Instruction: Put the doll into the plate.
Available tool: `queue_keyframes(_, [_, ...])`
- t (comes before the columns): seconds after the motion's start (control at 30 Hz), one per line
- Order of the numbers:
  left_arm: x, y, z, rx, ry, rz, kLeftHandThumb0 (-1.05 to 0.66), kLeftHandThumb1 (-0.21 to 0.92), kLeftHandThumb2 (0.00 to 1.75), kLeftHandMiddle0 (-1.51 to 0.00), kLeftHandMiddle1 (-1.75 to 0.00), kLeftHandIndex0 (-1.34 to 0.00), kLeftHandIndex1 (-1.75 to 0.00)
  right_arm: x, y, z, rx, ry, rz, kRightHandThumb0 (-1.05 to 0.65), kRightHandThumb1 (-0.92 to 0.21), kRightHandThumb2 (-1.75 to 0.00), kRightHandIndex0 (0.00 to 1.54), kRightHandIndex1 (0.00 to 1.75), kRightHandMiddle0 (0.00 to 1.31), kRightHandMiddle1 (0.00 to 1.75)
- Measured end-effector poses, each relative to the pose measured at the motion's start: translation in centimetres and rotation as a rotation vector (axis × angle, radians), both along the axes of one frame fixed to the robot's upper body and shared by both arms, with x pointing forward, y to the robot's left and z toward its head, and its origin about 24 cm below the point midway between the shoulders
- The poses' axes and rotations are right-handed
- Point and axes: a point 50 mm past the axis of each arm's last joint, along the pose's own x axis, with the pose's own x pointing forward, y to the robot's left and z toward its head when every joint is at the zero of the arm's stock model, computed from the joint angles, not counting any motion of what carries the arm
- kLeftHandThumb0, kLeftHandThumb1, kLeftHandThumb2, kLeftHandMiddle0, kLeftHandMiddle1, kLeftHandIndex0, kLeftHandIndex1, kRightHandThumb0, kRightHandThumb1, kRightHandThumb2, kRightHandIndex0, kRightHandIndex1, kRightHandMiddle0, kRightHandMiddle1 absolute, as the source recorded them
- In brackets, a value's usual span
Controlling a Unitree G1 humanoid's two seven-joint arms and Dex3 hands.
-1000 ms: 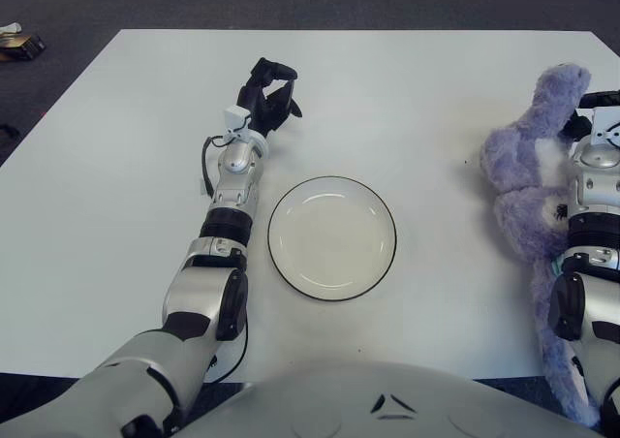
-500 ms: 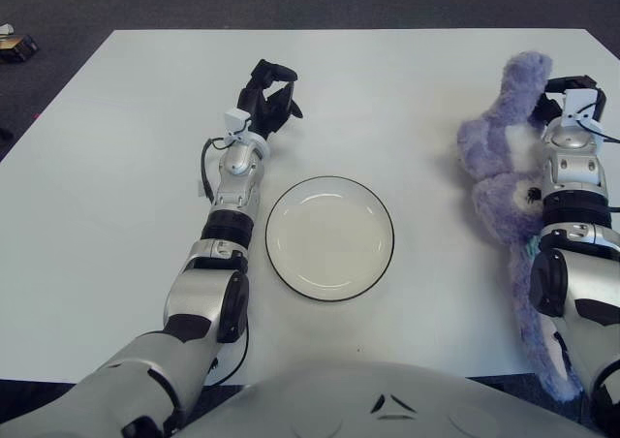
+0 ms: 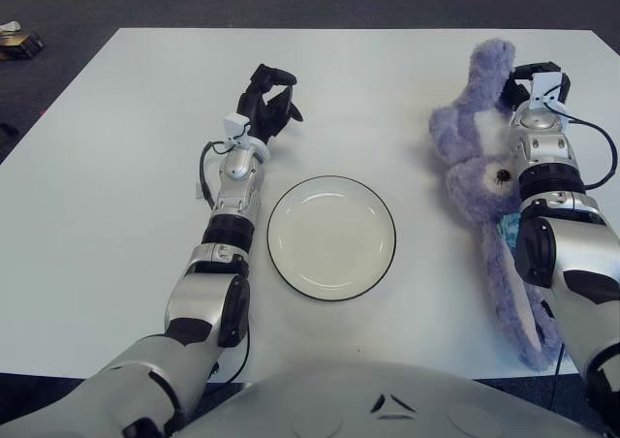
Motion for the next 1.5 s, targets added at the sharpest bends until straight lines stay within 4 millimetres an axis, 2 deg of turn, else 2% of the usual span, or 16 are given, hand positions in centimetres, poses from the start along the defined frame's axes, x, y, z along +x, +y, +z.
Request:
queue_keyframes(0.27, [-0.2,-0.3,-0.2,-0.005,0.004,-0.009,-0.35,0.92,0.37,-0.80,-1.63,-0.36,-1.58,0.7,1.0,1.2,0.002,-0.037,0.032,-0.36,-0.92,-0.24,0.79,1.43,0.50,1.43])
queue_keyframes(0.57, [-0.5,-0.1,-0.3,-0.011,-0.003,-0.003,-0.35,0.92,0.36,-0.80,-1.63,-0.36,-1.58,1.3,3.1,1.4,-0.005,-0.046,0.073,-0.36,-0.92,-0.24,0.79,1.43,0.50,1.43])
queue_keyframes(1.03, [-0.7,0.0,-0.6,-0.014,0.004,0.000,-0.35,0.92,0.36,-0.80,-1.62,-0.37,-1.57,1.5,4.0,1.7,-0.028,-0.069,0.120,-0.36,-0.92,-0.23,0.82,1.43,0.51,1.42])
queue_keyframes(1.23, [-0.7,-0.1,-0.6,-0.014,0.005,0.002,-0.35,0.92,0.36,-0.81,-1.62,-0.37,-1.57,1.5,3.8,2.1,-0.061,-0.079,0.142,-0.36,-0.92,-0.23,0.83,1.45,0.51,1.42])
queue_keyframes(1.5, [-0.7,-0.1,-0.6,-0.014,0.008,0.013,-0.35,0.92,0.36,-0.81,-1.61,-0.37,-1.57,1.3,1.7,3.7,-0.127,-0.117,0.124,-0.36,-0.92,-0.24,0.83,1.48,0.50,1.43])
